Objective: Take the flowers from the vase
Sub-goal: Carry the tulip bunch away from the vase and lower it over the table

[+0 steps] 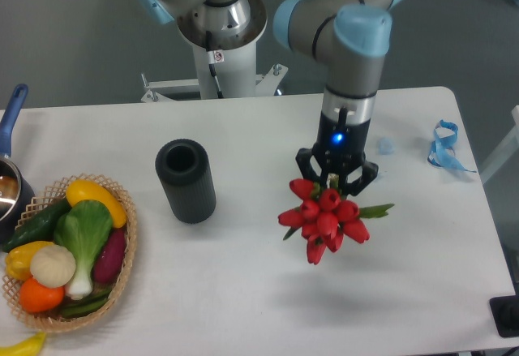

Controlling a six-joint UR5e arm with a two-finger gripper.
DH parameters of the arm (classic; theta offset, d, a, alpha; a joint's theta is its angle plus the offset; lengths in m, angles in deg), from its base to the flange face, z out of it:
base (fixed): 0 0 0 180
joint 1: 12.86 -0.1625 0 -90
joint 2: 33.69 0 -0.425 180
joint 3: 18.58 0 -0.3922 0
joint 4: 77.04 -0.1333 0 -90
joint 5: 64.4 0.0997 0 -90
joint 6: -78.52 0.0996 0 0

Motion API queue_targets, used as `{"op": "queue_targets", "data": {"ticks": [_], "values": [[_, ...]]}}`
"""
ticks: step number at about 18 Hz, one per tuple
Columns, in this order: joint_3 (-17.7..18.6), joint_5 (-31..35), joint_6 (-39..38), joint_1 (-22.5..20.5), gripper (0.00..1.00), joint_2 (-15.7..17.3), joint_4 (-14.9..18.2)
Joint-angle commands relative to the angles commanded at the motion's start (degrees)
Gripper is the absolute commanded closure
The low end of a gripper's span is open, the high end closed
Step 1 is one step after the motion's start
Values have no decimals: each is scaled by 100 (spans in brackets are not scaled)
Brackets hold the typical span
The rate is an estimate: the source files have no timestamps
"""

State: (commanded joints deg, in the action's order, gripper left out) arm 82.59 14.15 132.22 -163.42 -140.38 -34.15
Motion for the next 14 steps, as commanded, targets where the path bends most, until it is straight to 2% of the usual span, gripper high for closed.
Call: {"op": "queue_targets", "data": {"ticks": [4,7,11,14], "values": [[-176,897,62,368,87,-220,114],[-386,1083,62,483,87,-343,245],[-826,1083,105,483,87,-414,1088],[-836,1162,413,501,87,-457,1257]]}}
